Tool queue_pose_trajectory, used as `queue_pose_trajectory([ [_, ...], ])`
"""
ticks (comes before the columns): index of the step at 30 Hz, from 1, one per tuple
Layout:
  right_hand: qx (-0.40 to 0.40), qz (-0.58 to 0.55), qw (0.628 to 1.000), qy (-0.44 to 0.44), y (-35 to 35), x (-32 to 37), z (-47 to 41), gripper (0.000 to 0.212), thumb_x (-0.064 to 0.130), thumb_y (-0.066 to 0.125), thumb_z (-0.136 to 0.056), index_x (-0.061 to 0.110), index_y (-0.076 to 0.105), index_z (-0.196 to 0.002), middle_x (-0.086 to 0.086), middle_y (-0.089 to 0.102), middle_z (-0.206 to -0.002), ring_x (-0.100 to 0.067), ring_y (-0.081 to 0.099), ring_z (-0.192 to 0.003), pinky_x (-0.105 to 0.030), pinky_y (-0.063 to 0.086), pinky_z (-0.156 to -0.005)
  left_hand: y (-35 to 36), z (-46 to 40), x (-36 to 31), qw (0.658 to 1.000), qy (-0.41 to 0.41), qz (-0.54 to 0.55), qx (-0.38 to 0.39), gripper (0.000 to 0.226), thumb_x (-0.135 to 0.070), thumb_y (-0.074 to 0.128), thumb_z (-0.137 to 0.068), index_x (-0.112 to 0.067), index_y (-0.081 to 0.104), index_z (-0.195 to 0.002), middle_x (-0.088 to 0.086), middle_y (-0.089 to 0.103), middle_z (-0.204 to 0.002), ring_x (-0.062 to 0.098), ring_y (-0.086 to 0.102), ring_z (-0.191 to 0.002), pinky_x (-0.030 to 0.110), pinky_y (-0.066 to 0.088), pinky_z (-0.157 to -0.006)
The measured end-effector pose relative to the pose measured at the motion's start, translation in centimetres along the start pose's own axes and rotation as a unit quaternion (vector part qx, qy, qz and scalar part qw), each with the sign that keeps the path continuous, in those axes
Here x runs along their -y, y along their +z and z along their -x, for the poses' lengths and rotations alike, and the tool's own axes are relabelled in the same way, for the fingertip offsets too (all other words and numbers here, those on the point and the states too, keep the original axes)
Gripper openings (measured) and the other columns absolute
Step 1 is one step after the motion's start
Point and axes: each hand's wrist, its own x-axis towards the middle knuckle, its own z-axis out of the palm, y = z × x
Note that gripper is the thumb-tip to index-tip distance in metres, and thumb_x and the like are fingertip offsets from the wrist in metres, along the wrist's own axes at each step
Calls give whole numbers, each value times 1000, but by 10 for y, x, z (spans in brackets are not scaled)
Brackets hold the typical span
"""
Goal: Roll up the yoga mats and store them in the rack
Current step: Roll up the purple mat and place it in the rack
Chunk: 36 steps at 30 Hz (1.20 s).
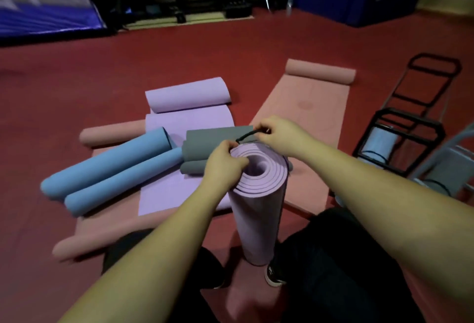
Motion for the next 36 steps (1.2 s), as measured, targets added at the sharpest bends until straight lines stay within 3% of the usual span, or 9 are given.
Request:
queue_pose_trajectory([
  [5, 35, 23, 999, -25, 5, 8, 2, 24, 24, 58, -97, 18, 69, -117, -6, 60, -113, -22, 57, -105, -28, 41, -89, 9, 2, 15, 998, -20, 11, -59, 62, -10, 66, -82, -12, 39, -137, 4, 37, -142, 27, 53, -114, 27, 36, -85],
  [7, 48, 23, 998, -32, 3, 8, 3, 24, 24, 58, -97, 20, 70, -117, -6, 61, -112, -21, 57, -105, -32, 42, -93, 6, -7, 17, 998, -7, 29, -48, 69, -6, 63, -82, -15, 37, -146, -1, 40, -147, 22, 52, -122, 22, 36, -90],
  [11, 68, 17, 996, -56, 6, 6, 3, 22, 22, 60, -96, 18, 71, -113, -5, 63, -110, -20, 58, -104, -37, 43, -96, 7, -20, 17, 1000, 12, -4, -21, 44, -4, 60, -80, -15, 64, -122, 2, 61, -122, 21, 58, -110, 26, 42, -88],
  [17, -1, -25, 998, -60, 22, -4, 29, 17, 20, 68, -89, 16, 72, -105, 7, 56, -91, -12, 56, -87, -31, 46, -82, 5, -24, 21, 993, -39, 40, -102, 20, -7, 60, -81, -16, 56, -98, -1, 49, -112, 14, 47, -85, 26, 35, -76],
  [21, -95, -75, 991, -56, 53, -9, 58, 15, 14, 70, -87, 14, 73, -101, 17, 51, -86, -9, 54, -86, -24, 40, -76, 8, -27, 19, 990, -49, 43, -128, 16, -6, 60, -80, -15, 50, -90, -1, 44, -104, 19, 46, -79, 26, 31, -69],
  [26, -235, -79, 968, -37, 90, -12, 85, 15, 18, 62, -89, 11, 71, -98, -1, 62, -90, -22, 57, -87, -32, 45, -77, 18, -30, 19, 990, -37, 49, -126, 15, -5, 59, -82, -15, 47, -82, -1, 43, -101, 22, 45, -77, 28, 26, -64],
  [31, -275, -162, 947, -29, 111, -3, 108, 19, 26, 55, -89, 12, 68, -93, 4, 60, -88, -18, 58, -85, -32, 49, -76, 24, -37, 26, 980, -13, 101, -169, 29, -16, 58, -94, -17, 39, -73, 10, 51, -91, 24, 44, -76, 30, 27, -65],
  [33, -276, -245, 929, 25, 115, 4, 108, 11, 33, 55, -88, 24, 61, -88, 10, 58, -87, -10, 56, -85, -25, 46, -77, 25, -36, 29, 974, -30, 132, -179, 27, -23, 55, -98, -16, 41, -76, 11, 55, -87, 23, 46, -76, 28, 27, -64],
  [36, -268, -366, 880, 143, 115, 17, 99, 8, 31, 52, -96, 28, 56, -90, 4, 63, -93, -10, 57, -90, -24, 42, -80, 26, -34, 33, 946, -77, 255, -183, 25, -34, 47, -103, -11, 52, -93, 2, 63, -89, 20, 57, -83, 28, 39, -74],
])
